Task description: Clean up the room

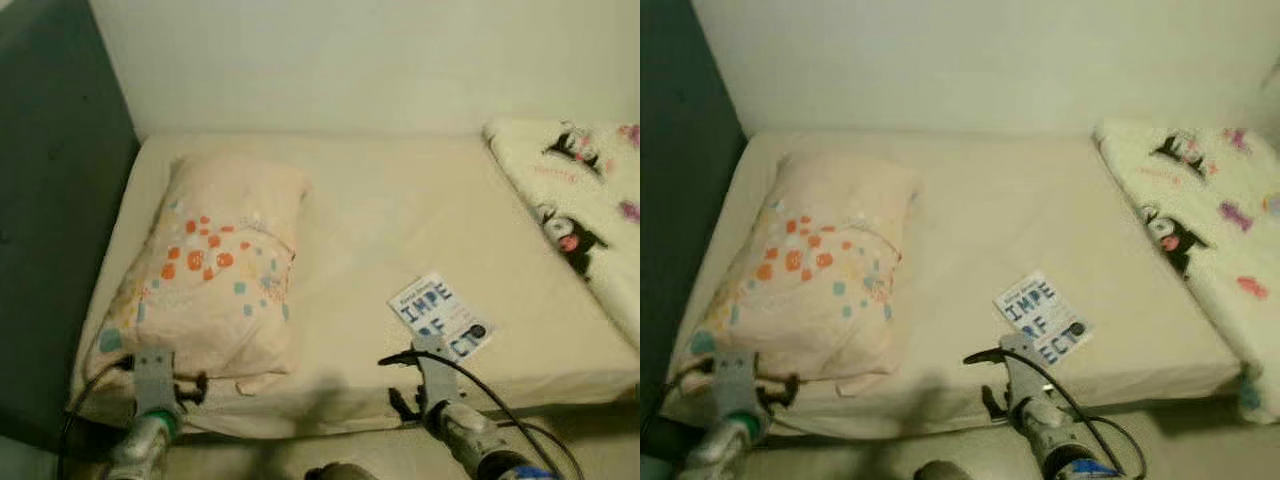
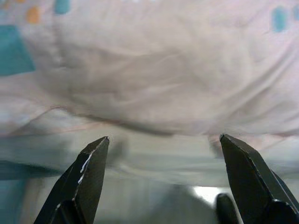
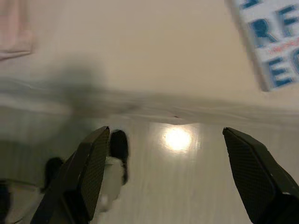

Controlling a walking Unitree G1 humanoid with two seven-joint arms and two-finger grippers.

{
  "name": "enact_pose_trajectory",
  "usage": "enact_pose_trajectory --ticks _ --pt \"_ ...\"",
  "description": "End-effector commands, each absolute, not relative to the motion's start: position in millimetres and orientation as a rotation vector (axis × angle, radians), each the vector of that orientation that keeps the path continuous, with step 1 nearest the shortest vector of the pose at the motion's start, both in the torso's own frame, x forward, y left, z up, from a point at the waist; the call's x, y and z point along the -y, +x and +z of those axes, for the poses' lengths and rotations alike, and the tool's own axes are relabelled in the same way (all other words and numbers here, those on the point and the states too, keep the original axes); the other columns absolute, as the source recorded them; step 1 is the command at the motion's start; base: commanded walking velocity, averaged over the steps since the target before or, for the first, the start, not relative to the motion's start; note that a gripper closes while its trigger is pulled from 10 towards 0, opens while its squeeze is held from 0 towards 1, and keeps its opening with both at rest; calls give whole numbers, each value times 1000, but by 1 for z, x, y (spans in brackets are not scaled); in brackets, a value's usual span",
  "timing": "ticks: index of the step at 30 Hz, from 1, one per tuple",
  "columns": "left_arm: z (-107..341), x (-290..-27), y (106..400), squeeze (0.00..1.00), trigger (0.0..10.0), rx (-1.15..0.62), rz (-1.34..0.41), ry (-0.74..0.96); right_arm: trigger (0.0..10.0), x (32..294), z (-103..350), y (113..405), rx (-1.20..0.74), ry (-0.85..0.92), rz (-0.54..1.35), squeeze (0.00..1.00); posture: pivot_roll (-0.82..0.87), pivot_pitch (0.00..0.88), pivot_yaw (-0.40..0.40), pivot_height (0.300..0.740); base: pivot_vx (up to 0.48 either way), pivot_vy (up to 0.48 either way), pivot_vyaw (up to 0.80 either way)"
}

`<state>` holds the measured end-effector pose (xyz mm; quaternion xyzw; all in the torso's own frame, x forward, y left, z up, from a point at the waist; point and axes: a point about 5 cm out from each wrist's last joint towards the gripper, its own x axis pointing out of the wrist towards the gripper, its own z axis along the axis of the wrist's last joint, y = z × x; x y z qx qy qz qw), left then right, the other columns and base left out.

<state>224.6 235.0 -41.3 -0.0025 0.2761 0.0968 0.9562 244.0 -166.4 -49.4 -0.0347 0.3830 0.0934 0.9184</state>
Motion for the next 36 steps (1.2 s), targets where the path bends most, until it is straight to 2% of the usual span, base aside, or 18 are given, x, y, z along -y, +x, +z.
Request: enact_pose_trajectory --ticks 1,8,15,25,29,36 --pt "-42 -232 226 0 10000 -567 178 10 10000 167 -51 242 -800 -80 194 0 -99 0 0 715 0 341 0" --pt "-38 -227 233 0 10000 -555 156 19 10000 166 -49 245 -786 -89 199 0 -104 0 7 715 0 352 0" --pt "-40 -223 232 0 10000 -556 137 20 10000 166 -49 245 -787 -85 195 0 -104 0 7 715 0 362 -800" --pt "-38 -213 236 0 10000 -529 83 30 10000 167 -48 246 -774 -67 180 0 -96 0 11 715 0 0 -800" --pt "-39 -211 236 0 10000 -536 75 25 10000 167 -47 247 -765 -68 175 0 -96 0 11 715 0 0 0" --pt "-34 -205 243 0 10000 -504 101 -8 10000 163 -45 249 -751 -56 203 0 -96 0 11 715 0 -381 0"
